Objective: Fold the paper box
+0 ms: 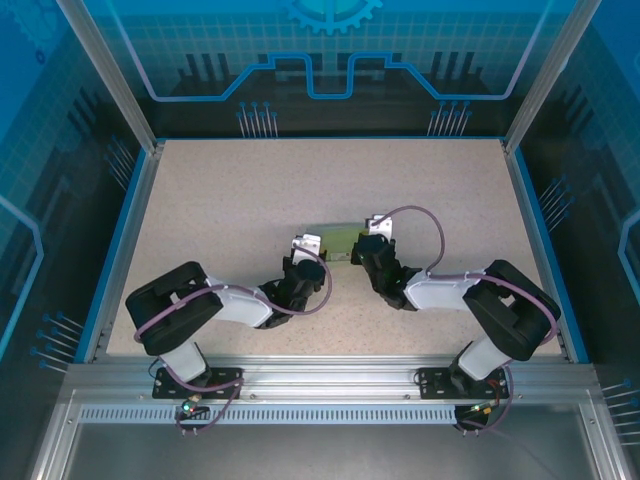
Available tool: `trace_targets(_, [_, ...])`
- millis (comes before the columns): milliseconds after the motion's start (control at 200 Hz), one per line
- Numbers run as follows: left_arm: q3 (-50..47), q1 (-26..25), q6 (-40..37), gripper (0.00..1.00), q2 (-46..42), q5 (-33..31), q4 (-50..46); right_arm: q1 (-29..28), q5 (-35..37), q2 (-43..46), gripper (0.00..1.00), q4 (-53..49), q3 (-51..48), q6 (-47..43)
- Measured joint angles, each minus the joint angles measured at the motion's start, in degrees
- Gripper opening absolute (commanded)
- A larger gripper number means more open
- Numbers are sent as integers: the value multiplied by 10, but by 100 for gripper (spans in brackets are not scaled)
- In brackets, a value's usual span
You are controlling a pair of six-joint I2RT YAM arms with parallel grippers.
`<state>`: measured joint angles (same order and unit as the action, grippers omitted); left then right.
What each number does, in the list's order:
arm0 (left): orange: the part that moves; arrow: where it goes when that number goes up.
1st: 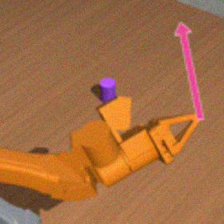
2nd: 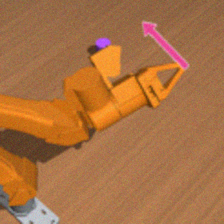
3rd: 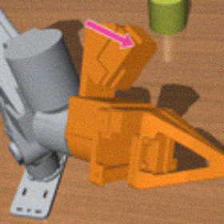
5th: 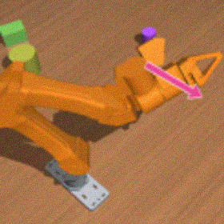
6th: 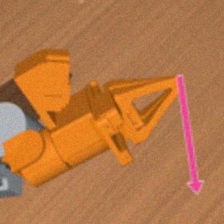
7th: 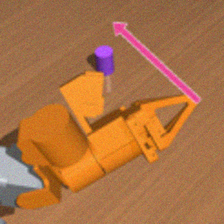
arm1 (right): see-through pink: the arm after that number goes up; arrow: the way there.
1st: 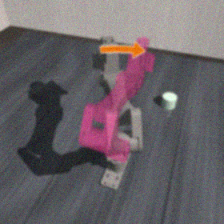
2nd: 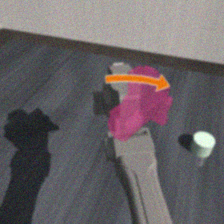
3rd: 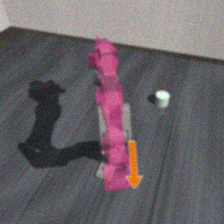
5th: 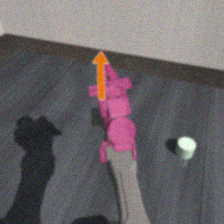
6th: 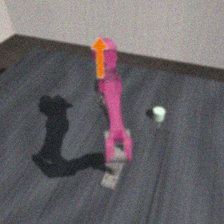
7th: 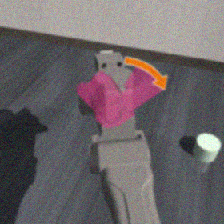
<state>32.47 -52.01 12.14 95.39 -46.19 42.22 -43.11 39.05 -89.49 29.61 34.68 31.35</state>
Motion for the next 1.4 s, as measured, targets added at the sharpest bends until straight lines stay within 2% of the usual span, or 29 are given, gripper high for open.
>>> trace_targets(415, [-18, -1, 15, 57, -54, 47, -52, 0, 1, 9, 0, -19, 2, 2])
trace_targets(685, [-34, -1, 24, 62, -162, 83, -135, -7, 14, 11, 0, -30, 3, 2])
trace_targets(900, [-18, 5, 24, 62, -281, 124, -268, -9, 15, 11, 0, -36, 7, 2])
trace_targets(1041, [30, 46, 24, 62, -337, 165, -357, -12, 17, 11, 0, -42, 11, 2])
trace_targets(1161, [94, 89, 26, 63, -344, 210, -416, -12, 17, 11, 0, -43, 12, 2])
trace_targets(1256, [157, 127, 28, 63, -318, 257, -455, -12, 17, 11, 0, -45, 13, 1])
trace_targets(1401, [257, 174, 30, 64, -222, 318, -500, -13, 17, 11, 0, -46, 14, 1])
